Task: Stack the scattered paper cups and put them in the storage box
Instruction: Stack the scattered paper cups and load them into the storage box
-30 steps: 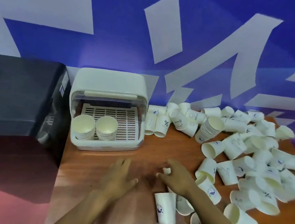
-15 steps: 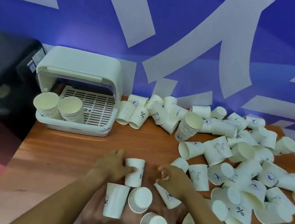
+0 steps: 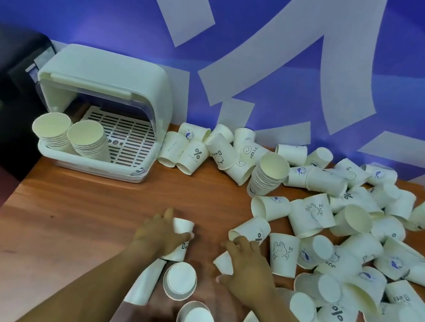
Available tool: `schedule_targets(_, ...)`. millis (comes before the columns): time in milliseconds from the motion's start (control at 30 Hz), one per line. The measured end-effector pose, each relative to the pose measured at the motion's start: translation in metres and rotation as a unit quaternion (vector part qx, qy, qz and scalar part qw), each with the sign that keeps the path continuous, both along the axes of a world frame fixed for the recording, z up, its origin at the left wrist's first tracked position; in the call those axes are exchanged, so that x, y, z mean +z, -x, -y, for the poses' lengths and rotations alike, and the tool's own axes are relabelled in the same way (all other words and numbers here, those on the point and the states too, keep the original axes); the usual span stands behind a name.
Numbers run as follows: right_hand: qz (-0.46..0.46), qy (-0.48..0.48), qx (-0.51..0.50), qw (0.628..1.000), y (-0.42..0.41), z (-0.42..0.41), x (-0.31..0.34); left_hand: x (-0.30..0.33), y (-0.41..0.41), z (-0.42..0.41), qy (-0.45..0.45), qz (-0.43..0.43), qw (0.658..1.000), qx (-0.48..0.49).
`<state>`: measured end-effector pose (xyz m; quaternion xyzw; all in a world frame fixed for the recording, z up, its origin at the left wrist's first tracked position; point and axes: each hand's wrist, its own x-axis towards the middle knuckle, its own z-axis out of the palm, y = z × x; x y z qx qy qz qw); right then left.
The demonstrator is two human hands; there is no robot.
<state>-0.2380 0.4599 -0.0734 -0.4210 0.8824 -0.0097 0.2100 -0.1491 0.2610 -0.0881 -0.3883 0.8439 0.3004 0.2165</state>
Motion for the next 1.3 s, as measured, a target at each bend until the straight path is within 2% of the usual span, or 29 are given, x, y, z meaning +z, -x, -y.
schedule_targets(200,0.011,0.021,-0.006,1.0,-0.006,0.0,-0.004,0.002,0.001,-0.008,0.012,-0.031,0.999,0.008)
schedule_targets(467,0.124,0.112,-0.066,0.984,-0.007,0.011,0.021,0.038,-0.009,0.009,-0.026,-0.136,0.99,0.014)
schedule_targets(633,0.168,0.173,-0.108,0.964,-0.001,0.048,0.049,0.071,-0.025,0.043,0.024,-0.17,0.985,-0.003)
schedule_targets(767,0.15,0.187,-0.117,0.964,-0.011,0.085,0.068,0.092,-0.049,0.074,0.036,-0.192,0.981,0.009)
schedule_targets(1067,0.099,0.195,-0.09,0.972,-0.058,0.166,0.091,0.103,-0.111,0.145,-0.016,-0.218,0.974,0.066)
schedule_targets(1300,0.08,0.203,-0.107,0.97,-0.078,0.236,0.109,0.126,-0.131,0.218,0.041,-0.249,0.966,0.064)
